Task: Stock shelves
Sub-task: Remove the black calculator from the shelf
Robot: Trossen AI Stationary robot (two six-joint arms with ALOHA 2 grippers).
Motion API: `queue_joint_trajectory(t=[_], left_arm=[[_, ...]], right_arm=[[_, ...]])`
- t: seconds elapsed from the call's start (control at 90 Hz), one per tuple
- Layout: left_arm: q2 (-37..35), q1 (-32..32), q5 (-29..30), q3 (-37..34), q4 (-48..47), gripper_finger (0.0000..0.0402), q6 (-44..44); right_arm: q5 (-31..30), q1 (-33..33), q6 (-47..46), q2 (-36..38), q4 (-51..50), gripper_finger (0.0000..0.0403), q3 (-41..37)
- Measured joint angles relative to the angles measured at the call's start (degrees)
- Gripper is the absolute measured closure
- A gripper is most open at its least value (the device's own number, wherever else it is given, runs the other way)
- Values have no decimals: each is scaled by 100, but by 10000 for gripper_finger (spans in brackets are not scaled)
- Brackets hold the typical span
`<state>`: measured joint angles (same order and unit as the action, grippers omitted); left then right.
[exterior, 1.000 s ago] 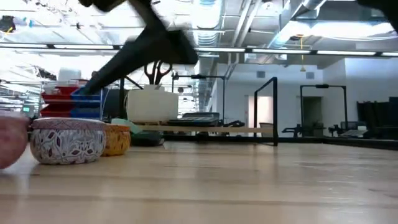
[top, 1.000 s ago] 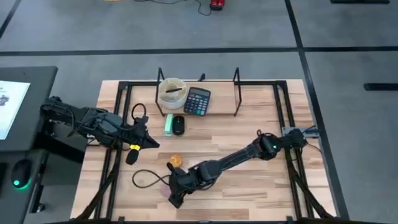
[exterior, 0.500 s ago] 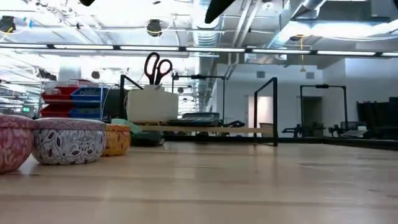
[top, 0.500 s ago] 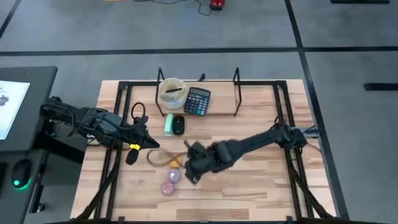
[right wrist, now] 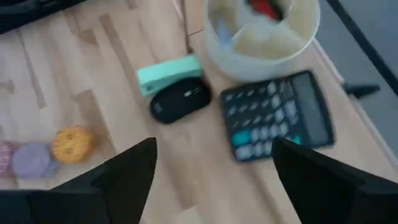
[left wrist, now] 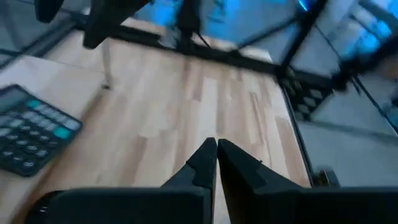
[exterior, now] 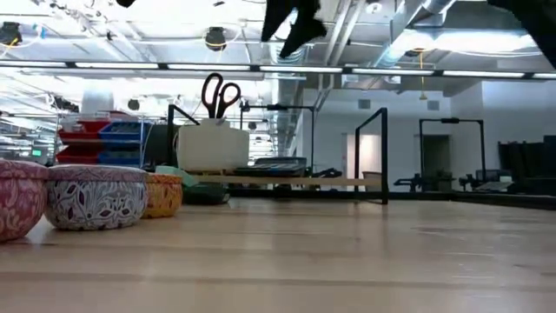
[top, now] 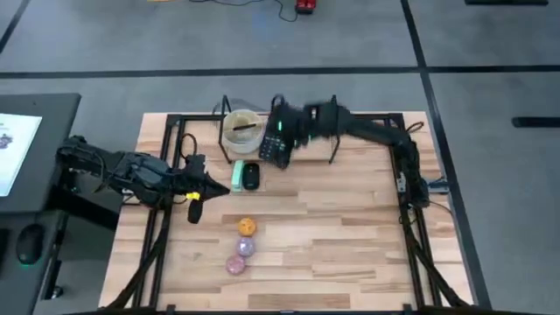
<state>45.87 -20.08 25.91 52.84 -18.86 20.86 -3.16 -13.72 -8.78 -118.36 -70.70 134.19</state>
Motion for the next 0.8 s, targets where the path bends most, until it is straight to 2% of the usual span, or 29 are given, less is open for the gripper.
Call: queue_joint_trajectory(t=[0.167,0.389,0.678,0.8], left_arm=[[83,2,1203,-2,45,402,567],[293,21,2368,-2,54,402,985],[376,201,2511,-2,53,402,1310],[380,221,2522,-2,58,402,1310]], right_arm=[[1336,-1080,599,-293,128,97,0],[2430,-2055,1098,-1120,113,97,-2],[2648,-2616,1477,-1874,-36,97,-7],[3221,-2725,1487,-2094,-106,97,-7]])
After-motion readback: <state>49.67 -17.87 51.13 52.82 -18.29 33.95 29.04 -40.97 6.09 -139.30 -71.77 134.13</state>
